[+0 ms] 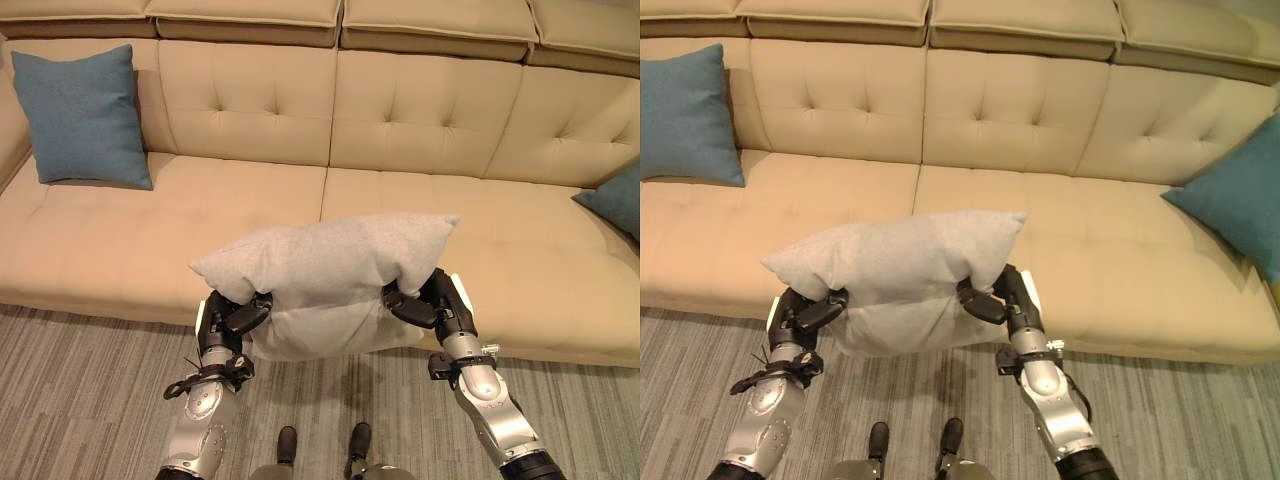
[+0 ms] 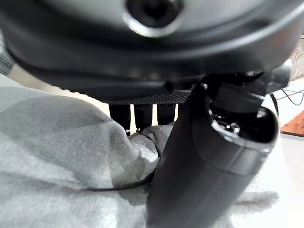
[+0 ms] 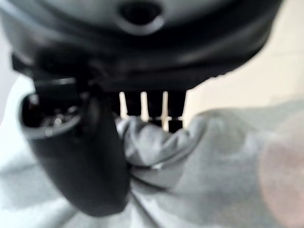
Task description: Pick up all the scattered cushions and arrange them neatly on the sofa.
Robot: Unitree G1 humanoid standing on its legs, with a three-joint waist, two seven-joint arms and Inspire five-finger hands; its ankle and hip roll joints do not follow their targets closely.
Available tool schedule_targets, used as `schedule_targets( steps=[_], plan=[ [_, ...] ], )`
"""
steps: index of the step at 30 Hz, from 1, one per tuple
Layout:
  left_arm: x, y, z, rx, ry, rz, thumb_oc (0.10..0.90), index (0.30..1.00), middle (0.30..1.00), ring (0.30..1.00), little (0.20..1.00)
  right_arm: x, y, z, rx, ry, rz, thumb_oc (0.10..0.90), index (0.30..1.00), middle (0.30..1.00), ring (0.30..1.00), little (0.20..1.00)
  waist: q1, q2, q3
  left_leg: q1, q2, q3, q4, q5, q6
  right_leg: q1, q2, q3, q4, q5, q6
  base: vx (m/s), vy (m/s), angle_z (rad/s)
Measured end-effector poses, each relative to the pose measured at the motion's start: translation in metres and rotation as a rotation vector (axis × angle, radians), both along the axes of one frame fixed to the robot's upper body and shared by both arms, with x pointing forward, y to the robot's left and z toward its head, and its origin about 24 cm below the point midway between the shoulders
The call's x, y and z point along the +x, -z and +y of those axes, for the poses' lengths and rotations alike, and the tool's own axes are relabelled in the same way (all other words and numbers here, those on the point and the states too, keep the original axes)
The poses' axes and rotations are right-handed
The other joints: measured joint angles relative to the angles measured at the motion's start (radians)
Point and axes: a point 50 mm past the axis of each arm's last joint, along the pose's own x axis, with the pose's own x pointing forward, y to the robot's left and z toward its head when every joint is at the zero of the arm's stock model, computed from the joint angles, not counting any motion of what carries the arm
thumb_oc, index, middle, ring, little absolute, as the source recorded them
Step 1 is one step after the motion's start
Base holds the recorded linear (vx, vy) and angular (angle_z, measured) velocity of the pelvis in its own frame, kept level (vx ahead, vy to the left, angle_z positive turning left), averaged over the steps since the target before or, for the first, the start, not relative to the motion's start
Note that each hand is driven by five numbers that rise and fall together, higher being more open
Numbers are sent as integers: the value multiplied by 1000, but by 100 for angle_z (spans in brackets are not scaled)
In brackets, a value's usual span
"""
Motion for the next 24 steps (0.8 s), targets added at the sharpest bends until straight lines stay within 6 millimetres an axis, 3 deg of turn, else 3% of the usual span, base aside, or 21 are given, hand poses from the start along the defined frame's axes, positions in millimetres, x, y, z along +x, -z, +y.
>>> schedule_targets(
  steps=[5, 6, 7, 9, 10, 11, 12, 13, 14, 15, 16, 18, 19, 21, 23, 24],
  plan=[
    [-8, 6, 5, 17, -6, 30, 400, 300, 300, 300, 300, -4, 6, 4, 13, -17, 23, 400, 300, 300, 300, 300, 31, -14, -8, 1, -26, -1, 1, -12, 18, -2, -21, 10, 4, 11, 18, 29, 225, -2],
    [-8, 6, 6, 22, -2, 27, 400, 300, 300, 300, 300, -4, 5, 5, 18, -17, 17, 400, 300, 300, 300, 300, 36, -15, -9, -14, -37, -2, 17, -26, 41, -32, -31, 20, 41, -3, 35, 39, 74, -6],
    [-7, 5, 7, 45, 13, 23, 400, 300, 300, 300, 300, -8, 8, 2, 13, -12, 31, 400, 300, 300, 300, 300, 28, -18, -13, -38, -48, -4, 37, -39, 54, -86, -59, 51, 161, -57, 54, 129, 133, 1],
    [-7, 5, 9, 75, 30, 26, 400, 300, 300, 300, 300, -14, 16, 3, 24, -7, 61, 400, 300, 300, 300, 300, -7, -41, -27, -34, -63, -42, 45, -40, 73, -115, -72, 158, 241, -80, 63, 202, 84, 39],
    [-4, 6, 10, 83, 34, 32, 400, 300, 300, 300, 300, -15, 16, 4, 16, -22, 64, 400, 300, 300, 300, 300, -16, -38, -23, -28, -45, -81, 31, -37, 94, -212, -25, 268, 393, -169, 106, 239, 37, 65],
    [-5, 6, 15, 103, 31, 40, 400, 300, 300, 300, 300, -16, 18, 8, 9, -37, 69, 400, 300, 300, 300, 300, -33, -38, -23, -25, -31, -106, 27, -37, 93, -241, 28, 326, 378, -187, 103, 265, -20, 77],
    [-5, 13, 13, 92, 26, 65, 400, 300, 300, 300, 300, -15, 17, 7, -2, -43, 67, 400, 300, 300, 300, 300, -34, -44, -26, -4, -41, -136, 15, -62, 103, -346, 76, 330, 325, -140, 75, 369, -127, 104],
    [-6, 14, 11, 88, 27, 71, 400, 300, 300, 300, 300, -16, 19, 6, -5, -36, 76, 400, 300, 300, 300, 300, -37, -41, -22, 13, -46, -171, 15, -77, 86, -371, 83, 332, 282, -98, 83, 316, -172, 138],
    [-10, 20, 5, 84, 47, 97, 400, 300, 300, 300, 300, -24, 27, 2, -11, -21, 112, 400, 300, 300, 300, 300, -46, -43, -24, 67, -51, -221, 13, -97, 56, -303, 67, 325, 227, -74, 75, 280, -197, 161],
    [-15, 25, 3, 73, 49, 120, 400, 300, 300, 300, 300, -32, 33, -6, -24, -3, 144, 400, 300, 300, 300, 300, -36, -28, -36, 91, -52, -252, 73, -146, 17, -233, 71, 290, 212, -21, -19, 160, -114, 150],
    [-15, 23, -2, 56, 55, 108, 400, 300, 300, 300, 300, -30, 30, -11, -41, 2, 136, 400, 300, 300, 300, 300, -29, -15, -43, 51, -42, -233, 163, -161, -2, -200, 75, 257, 173, -21, -30, 135, -87, 109],
    [-14, 22, -3, 57, 61, 98, 400, 300, 300, 300, 300, -24, 22, -16, -67, -11, 112, 400, 300, 300, 300, 300, -29, -19, -42, -24, -48, -166, 307, -195, -26, -144, 77, 246, 120, -2, -70, 103, -17, 61],
    [-14, 21, -4, 56, 63, 95, 400, 300, 300, 300, 300, -21, 19, -16, -71, -13, 97, 400, 300, 300, 300, 300, -31, -24, -40, -42, -53, -140, 323, -201, -31, -123, 77, 249, 103, -3, -69, 107, 7, 43],
    [-13, 20, -6, 54, 85, 87, 400, 300, 300, 300, 300, -20, 17, -19, -63, 4, 88, 400, 300, 300, 300, 300, -53, -44, -38, -89, -35, -4, 342, -202, -30, -64, 75, 246, 48, -11, -59, 103, 16, 27],
    [-14, 20, -3, 69, 89, 90, 400, 300, 300, 300, 300, -20, 18, -16, -48, 4, 89, 400, 300, 300, 300, 300, -60, -83, -38, -128, -56, 19, 256, -191, -25, -22, 76, 251, 17, -41, -15, 127, 24, -10],
    [-13, 19, -2, 75, 93, 89, 400, 300, 300, 300, 300, -21, 19, -15, -39, 9, 91, 400, 300, 300, 300, 300, -62, -95, -36, -148, -60, 10, 227, -172, -13, -17, 75, 252, 22, -63, 29, 113, 53, -20]
  ],
)
